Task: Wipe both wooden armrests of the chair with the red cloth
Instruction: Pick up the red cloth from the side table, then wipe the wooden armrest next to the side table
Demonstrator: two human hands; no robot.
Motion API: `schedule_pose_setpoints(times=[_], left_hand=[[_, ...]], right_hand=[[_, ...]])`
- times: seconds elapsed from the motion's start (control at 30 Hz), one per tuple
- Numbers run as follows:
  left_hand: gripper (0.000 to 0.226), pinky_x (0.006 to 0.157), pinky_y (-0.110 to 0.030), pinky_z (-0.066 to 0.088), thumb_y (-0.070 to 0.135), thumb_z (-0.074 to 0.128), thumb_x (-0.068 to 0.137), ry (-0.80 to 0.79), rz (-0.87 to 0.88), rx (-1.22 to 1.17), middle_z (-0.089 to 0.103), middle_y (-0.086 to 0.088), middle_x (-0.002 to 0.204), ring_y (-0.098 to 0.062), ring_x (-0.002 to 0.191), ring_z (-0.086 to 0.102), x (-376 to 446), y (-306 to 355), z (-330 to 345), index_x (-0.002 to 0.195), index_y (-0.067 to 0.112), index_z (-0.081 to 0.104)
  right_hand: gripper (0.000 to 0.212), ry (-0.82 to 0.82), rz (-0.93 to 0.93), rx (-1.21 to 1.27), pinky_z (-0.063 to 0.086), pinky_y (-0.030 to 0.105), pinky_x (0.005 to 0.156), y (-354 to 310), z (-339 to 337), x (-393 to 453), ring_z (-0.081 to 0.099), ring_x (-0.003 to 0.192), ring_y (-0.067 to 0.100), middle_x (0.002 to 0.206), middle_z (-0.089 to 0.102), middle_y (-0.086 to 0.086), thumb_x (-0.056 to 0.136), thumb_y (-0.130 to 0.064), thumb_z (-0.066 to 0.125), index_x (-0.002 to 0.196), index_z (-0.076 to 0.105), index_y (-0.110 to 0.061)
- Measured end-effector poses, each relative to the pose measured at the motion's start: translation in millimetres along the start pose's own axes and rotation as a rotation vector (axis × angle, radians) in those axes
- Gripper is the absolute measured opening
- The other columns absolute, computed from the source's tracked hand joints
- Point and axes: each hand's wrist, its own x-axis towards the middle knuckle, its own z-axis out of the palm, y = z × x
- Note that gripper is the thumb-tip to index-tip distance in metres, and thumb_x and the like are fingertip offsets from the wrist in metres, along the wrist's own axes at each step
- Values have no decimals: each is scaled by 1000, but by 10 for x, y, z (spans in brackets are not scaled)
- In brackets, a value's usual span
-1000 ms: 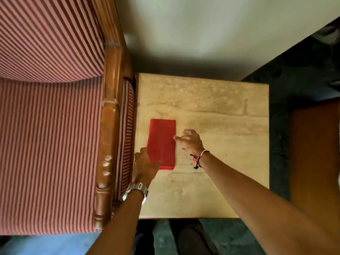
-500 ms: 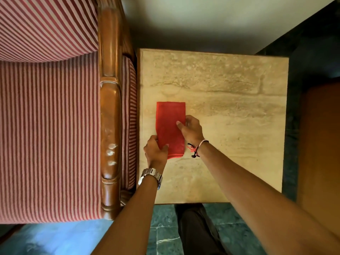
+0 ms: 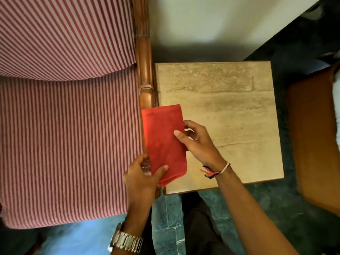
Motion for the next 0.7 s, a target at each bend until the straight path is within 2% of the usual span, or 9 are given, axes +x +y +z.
schedule_pose_setpoints(times=[0.03,0.1,0.2,0.27,0.33,0.4,0.5,0.6,0.7], left_hand=[[51,73,-32,58,30,90,67,1,-9,3,68,10,90,-14,83,68,37,-72,-97,110,15,67],[48,69,-26,54,26,89,70,2,1,16,71,2,95,-19,86,68,158,-203,-200,111,11,68],[47,59,-7,47,22,84,77,-43,47,37,70,-2,100,-13,84,66,343,-363,-247,117,6,66],[49,56,-4,47,24,83,79,-79,69,28,70,-2,103,-6,80,63,417,-447,-248,121,6,64],[53,59,-8,49,35,78,83,-87,96,38,70,-3,108,-8,84,64,453,-538,-288,126,11,60],[53,72,-21,52,46,66,89,-24,157,97,68,-3,114,-14,97,65,522,-632,-351,131,15,56],[53,95,-39,53,48,48,98,64,272,220,59,-8,132,-22,120,57,897,-898,-477,138,14,51],[54,110,-50,45,43,42,102,104,396,501,49,-14,149,-27,138,47,1440,-1178,-574,147,14,44],[56,121,-54,30,38,42,104,130,540,739,33,-21,161,-36,150,32,1965,-1428,-623,154,13,37]], right_hand=[[17,19,-6,-57,56,33,76,-5,142,20,67,100,22,112,70,5,100,-15,64,115,68,-10],[23,81,10,-161,58,39,82,51,367,103,68,104,29,118,69,14,99,-18,66,118,68,-5],[25,186,5,-331,53,35,84,209,615,212,66,99,29,115,67,18,97,-21,67,116,68,-4],[30,258,0,-376,52,34,83,289,694,240,63,94,24,115,64,15,96,-25,69,121,65,-7],[49,340,-32,-410,54,37,92,319,758,209,59,106,20,124,56,8,93,-33,72,136,55,-14],[62,459,-149,-513,49,36,103,314,792,127,52,125,19,137,48,5,94,-41,70,145,44,-18],[55,589,-420,-733,41,37,112,327,970,80,47,136,19,146,48,5,99,-42,61,146,45,-17],[54,524,-514,-894,37,46,120,478,1235,105,42,147,26,158,44,11,103,-33,56,151,45,-11],[65,403,-423,-1042,25,54,127,676,1479,180,17,160,30,170,19,16,106,-31,51,160,27,-4]])
